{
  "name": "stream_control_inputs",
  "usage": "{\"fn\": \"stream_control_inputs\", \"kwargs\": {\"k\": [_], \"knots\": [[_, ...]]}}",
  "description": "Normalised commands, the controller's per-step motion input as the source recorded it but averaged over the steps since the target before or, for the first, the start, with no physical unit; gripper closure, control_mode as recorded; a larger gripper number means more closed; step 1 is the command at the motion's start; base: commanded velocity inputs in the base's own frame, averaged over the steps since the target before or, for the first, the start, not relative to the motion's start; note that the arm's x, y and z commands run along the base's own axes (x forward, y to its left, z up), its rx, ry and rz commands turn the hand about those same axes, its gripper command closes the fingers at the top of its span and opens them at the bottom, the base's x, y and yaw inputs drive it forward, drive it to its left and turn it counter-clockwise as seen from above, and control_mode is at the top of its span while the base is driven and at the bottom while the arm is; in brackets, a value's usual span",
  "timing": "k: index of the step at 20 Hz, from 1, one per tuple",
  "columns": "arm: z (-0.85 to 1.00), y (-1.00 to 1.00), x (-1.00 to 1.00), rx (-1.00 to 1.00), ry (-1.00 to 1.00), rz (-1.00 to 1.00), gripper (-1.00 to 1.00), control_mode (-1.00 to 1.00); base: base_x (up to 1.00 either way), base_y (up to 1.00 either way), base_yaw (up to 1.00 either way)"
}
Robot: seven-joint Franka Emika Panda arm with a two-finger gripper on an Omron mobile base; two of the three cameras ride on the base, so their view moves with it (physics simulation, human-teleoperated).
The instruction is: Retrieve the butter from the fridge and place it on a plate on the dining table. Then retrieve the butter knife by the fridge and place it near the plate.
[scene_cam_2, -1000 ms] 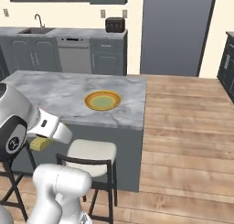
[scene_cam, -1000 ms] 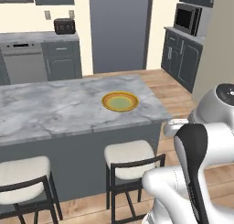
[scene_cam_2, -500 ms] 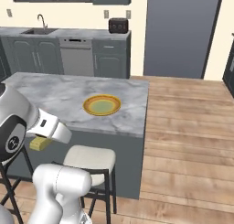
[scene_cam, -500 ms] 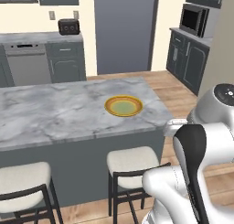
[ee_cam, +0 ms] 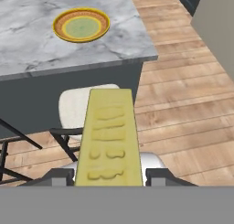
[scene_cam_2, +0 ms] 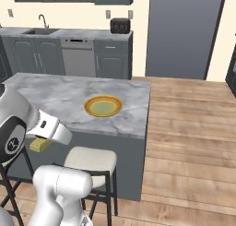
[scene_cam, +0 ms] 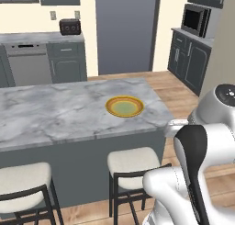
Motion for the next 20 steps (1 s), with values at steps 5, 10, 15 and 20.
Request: {"fn": "stream_control_inputs", "kwargs": {"k": [5, 10, 15, 20], "knots": [[0.00, 0.00, 0.40, 0.00, 0.00, 0.03, 1.00, -1.00, 0.02, 0.00, 0.00], [0.12, -0.01, 0.65, 0.00, 0.07, 0.07, 1.00, -1.00, 0.00, 0.00, 0.00], [0.35, 0.00, 0.96, 0.00, 0.12, 0.09, 1.00, -1.00, 0.00, 0.00, 0.00], [0.10, 0.00, 0.97, -0.01, 0.03, 0.08, 1.00, -1.00, 0.00, 0.00, 0.00]]}}
